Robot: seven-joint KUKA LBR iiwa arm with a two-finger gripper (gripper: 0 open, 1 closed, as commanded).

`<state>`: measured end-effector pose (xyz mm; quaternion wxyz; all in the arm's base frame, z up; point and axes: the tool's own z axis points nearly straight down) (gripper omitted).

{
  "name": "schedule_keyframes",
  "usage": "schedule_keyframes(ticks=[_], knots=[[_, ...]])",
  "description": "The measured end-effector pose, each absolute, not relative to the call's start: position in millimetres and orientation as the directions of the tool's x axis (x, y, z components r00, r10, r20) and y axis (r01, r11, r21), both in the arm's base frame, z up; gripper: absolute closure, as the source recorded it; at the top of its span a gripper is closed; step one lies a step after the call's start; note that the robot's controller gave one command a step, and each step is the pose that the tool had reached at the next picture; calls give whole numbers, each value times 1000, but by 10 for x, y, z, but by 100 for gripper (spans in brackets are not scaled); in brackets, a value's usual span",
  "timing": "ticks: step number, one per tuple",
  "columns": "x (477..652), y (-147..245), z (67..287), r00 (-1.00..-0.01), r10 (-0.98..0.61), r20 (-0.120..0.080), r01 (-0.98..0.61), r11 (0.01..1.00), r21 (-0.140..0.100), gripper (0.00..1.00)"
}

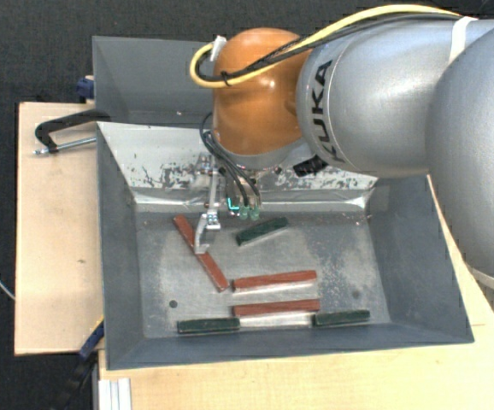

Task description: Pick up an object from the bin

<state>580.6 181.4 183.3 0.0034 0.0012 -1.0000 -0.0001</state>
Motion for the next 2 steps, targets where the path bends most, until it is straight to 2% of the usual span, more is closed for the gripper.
schedule_keyframes(ticks=[1,2], knots=[[5828,1805,1878,-1000,0,-1,0,1000,2,0],[5865,1605,1470,-992,129,-2,129,992,2,0]])
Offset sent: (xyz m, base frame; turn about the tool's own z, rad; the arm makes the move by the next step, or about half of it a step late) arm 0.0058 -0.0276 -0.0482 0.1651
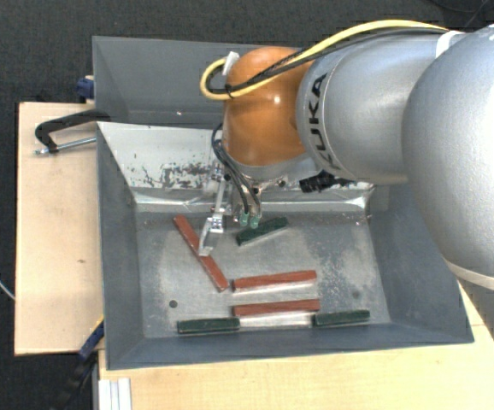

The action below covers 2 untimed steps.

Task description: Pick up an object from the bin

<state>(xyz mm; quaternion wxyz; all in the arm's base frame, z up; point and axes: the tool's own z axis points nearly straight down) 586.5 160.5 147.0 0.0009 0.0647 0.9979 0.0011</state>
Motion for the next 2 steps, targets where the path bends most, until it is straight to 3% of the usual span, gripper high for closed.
schedule_keyframes(ticks=[1,2], knots=[[5951,1543,1175,-981,192,3,192,981,-1,0],[5860,1596,1176,-928,373,1,373,928,1,0]])
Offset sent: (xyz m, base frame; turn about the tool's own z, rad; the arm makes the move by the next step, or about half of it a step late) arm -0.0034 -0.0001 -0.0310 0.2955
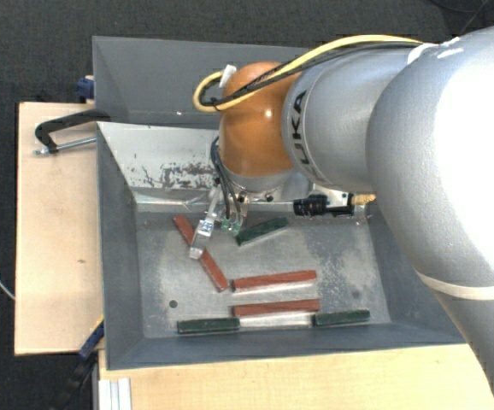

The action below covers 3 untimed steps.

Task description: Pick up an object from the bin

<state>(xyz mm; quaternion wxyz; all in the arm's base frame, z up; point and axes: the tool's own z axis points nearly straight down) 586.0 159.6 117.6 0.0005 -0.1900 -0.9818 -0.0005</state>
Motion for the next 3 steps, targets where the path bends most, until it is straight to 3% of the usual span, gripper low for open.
schedule_keyframes(ticks=[1,2,3], knots=[[6044,1477,732,-893,450,1,450,893,6,0],[5873,1570,790,-894,449,-13,449,894,13,100],[5853,1576,790,-893,450,-15,449,893,14,100]])
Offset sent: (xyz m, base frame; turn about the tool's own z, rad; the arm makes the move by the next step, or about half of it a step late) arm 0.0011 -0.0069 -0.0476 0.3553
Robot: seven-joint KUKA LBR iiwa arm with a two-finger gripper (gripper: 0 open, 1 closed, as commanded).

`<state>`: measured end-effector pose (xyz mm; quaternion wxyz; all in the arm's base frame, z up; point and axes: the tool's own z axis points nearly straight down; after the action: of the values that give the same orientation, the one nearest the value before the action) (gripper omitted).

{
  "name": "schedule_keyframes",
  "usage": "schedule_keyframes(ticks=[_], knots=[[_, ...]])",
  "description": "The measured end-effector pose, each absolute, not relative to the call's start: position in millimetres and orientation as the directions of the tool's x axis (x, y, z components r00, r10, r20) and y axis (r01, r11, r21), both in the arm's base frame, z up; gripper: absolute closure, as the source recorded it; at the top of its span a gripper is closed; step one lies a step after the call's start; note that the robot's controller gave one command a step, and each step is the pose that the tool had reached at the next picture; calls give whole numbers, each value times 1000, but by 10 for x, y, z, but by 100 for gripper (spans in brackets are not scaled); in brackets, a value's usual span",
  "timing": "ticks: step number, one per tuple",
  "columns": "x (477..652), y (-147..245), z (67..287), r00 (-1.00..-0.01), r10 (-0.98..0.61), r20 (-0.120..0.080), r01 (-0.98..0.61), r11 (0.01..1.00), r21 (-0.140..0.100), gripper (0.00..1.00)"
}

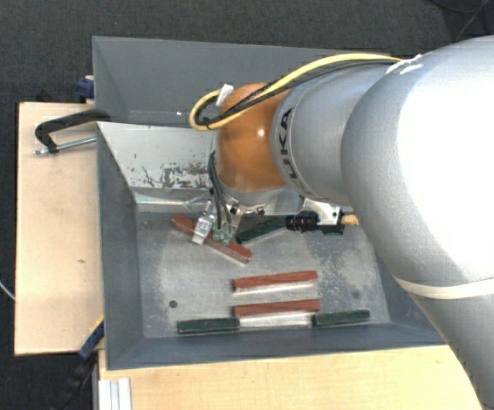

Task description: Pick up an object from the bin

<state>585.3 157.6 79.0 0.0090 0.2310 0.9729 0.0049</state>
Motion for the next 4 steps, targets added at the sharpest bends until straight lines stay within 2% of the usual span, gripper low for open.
schedule_keyframes(ticks=[1,2,3,4], knots=[[5829,1576,811,-893,450,-7,450,893,8,100],[5803,1569,940,-894,449,3,449,894,-1,100],[5817,1572,1159,-894,448,0,448,894,2,100],[5839,1579,1274,-894,448,-7,448,894,7,100]])
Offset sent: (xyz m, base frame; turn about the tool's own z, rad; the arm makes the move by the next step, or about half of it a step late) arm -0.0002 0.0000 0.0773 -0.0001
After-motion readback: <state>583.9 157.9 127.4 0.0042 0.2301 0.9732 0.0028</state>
